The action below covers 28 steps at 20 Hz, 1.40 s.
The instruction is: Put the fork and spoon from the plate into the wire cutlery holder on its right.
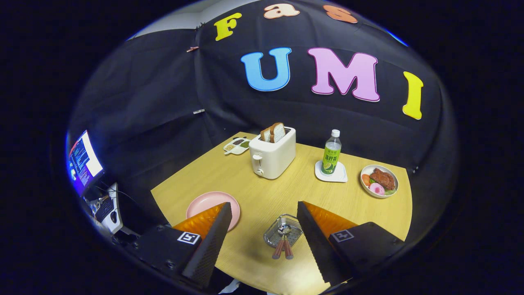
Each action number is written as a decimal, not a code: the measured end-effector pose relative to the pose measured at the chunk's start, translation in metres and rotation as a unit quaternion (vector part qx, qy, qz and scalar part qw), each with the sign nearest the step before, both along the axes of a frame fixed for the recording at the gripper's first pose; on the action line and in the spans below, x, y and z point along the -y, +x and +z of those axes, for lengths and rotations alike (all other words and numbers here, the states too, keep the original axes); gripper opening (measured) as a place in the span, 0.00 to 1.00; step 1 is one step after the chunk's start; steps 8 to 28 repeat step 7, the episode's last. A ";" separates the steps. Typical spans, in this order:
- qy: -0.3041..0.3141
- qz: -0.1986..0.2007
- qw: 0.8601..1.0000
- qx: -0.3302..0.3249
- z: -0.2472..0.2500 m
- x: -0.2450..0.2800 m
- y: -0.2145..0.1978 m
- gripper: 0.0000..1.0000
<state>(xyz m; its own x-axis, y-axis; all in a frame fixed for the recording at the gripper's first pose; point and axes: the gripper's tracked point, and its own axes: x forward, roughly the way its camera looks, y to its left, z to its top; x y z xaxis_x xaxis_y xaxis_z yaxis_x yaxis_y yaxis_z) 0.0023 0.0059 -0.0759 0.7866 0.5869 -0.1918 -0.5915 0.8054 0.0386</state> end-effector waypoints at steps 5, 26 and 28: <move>-0.001 0.010 1.000 0.000 0.000 -0.002 0.001 0.99; -0.001 0.012 1.000 0.000 0.000 -0.002 0.002 1.00; -0.001 0.012 1.000 0.000 0.000 -0.002 0.002 1.00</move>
